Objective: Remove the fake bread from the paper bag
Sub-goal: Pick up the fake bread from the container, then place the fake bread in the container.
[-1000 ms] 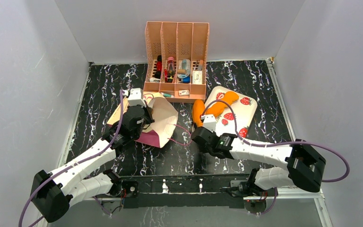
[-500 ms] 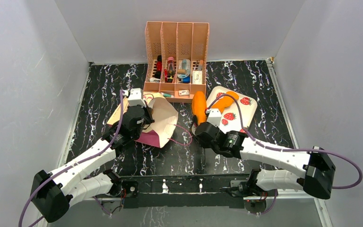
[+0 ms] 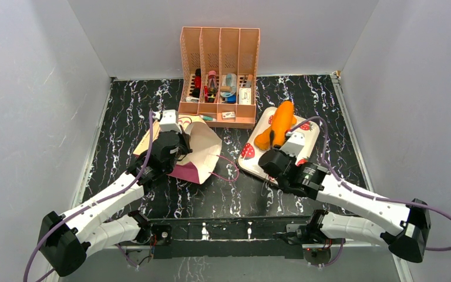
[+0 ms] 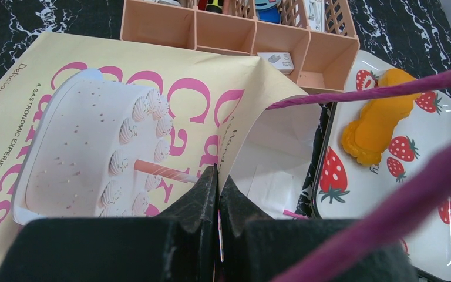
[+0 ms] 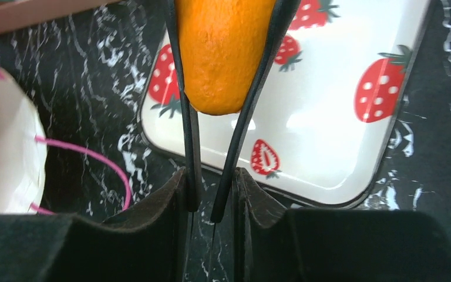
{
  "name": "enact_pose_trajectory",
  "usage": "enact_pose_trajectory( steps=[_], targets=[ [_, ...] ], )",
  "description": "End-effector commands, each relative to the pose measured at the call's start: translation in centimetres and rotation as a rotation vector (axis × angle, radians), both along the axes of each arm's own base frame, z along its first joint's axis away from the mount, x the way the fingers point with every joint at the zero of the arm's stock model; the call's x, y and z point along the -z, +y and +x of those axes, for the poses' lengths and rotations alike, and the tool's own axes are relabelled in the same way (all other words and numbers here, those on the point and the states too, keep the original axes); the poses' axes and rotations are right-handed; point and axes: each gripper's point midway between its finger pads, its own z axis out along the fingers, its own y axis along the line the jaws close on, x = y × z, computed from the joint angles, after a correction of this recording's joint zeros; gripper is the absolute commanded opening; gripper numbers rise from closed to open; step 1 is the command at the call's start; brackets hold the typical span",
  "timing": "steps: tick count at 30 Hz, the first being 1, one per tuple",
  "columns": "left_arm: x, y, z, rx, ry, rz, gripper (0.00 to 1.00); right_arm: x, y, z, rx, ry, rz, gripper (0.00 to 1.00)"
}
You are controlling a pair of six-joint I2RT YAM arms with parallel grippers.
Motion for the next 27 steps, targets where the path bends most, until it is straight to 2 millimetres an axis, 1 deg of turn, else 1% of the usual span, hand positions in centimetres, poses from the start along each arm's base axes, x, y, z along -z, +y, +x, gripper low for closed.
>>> enact_pose_trajectory(
  steps=[1,3,6,11,14,17,20,23,27],
  targets=[
    [-1.4,-0.4,0.0,0.012,-0.02,-0.045,0.0,-0.9,-3.7,1.2,0.161,-0.056,0.001,0.0],
    [-1.4,-0.5,0.0,0.016,-0.018,-0.05,0.0,-0.2,-4.8,1.3,0.189,-0.041,-0.005,0.0],
    [-1.3,-0.6,0.0,0.021,-0.014,-0.049,0.0,1.7,-6.0,1.7,0.215,0.0,0.004,0.0],
    [-1.4,-0.6,-0.1,0.024,-0.016,-0.052,0.0,4.8,-7.3,2.8,0.216,0.073,0.006,0.0],
    [-1.4,-0.6,-0.1,0.026,-0.015,-0.052,0.0,6.1,-7.0,3.5,0.2,0.093,0.007,0.0],
    [-1.2,-0.7,-0.1,0.025,-0.01,-0.049,0.0,7.2,-6.0,4.2,0.177,0.116,0.022,0.0],
    [-0.9,-0.8,0.0,0.024,-0.004,-0.043,0.0,7.8,-5.3,4.8,0.135,0.132,0.003,0.0],
    [-0.7,-0.7,0.1,0.021,-0.001,-0.037,0.0,8.3,-5.0,5.3,0.125,0.134,-0.013,0.0],
    [-0.3,-0.8,0.2,0.017,0.008,-0.028,0.0,8.9,-5.2,6.0,0.127,0.142,-0.027,0.0]
  ],
)
